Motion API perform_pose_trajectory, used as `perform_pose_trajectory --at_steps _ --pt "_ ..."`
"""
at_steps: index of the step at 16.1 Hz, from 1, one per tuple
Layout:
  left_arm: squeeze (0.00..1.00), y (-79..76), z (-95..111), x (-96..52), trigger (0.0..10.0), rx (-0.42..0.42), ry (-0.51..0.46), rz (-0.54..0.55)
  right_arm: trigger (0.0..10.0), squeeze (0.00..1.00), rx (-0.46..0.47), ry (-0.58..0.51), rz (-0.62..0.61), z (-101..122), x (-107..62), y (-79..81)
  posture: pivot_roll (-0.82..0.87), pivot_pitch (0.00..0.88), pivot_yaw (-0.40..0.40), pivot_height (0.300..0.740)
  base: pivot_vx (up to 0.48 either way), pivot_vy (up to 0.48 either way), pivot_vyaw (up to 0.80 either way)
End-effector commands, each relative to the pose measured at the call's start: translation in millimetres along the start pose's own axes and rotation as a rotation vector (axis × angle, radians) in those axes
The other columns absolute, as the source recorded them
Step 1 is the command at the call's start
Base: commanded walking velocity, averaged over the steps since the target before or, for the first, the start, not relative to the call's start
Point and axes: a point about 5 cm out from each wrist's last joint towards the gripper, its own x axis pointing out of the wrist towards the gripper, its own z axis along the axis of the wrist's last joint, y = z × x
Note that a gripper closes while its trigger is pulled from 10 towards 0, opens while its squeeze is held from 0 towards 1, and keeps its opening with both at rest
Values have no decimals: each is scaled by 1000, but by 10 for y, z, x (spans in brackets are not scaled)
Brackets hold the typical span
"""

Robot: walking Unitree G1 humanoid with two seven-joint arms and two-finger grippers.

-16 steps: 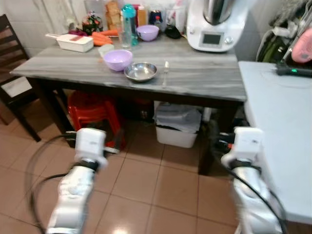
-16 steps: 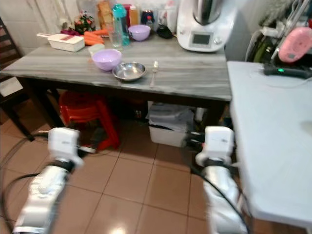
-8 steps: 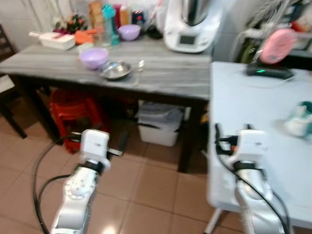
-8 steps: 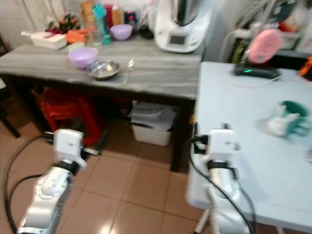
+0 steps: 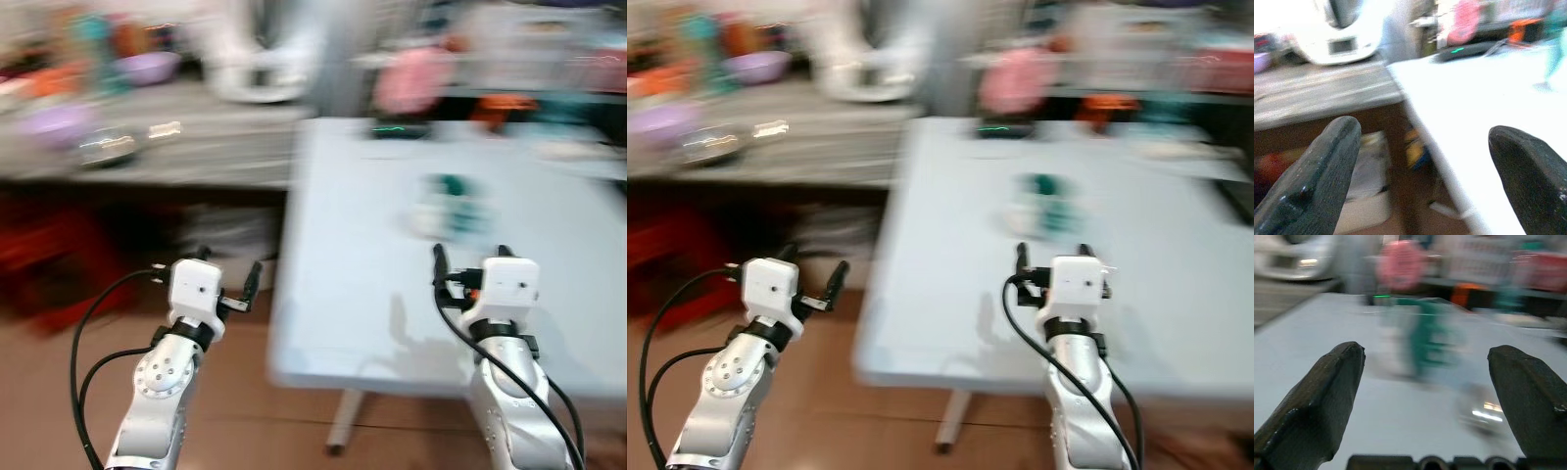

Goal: Setting the table

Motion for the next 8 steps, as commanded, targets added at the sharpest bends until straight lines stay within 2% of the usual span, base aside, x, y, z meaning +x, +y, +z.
perform_pose_trajectory --at_steps 1,6,8 --pt "0 85 21 -11 10000 20 -5 19 10000 0 18 -14 15 29 2 69 -49 0 18 740 0 -382 -500" --pt "0 64 19 -5 10000 27 -7 18 10000 0 20 -12 14 15 3 72 -49 0 18 740 0 -334 0" --pt "0 65 16 -6 10000 15 -6 19 10000 0 19 -13 14 14 -1 77 -52 0 22 740 0 0 0"
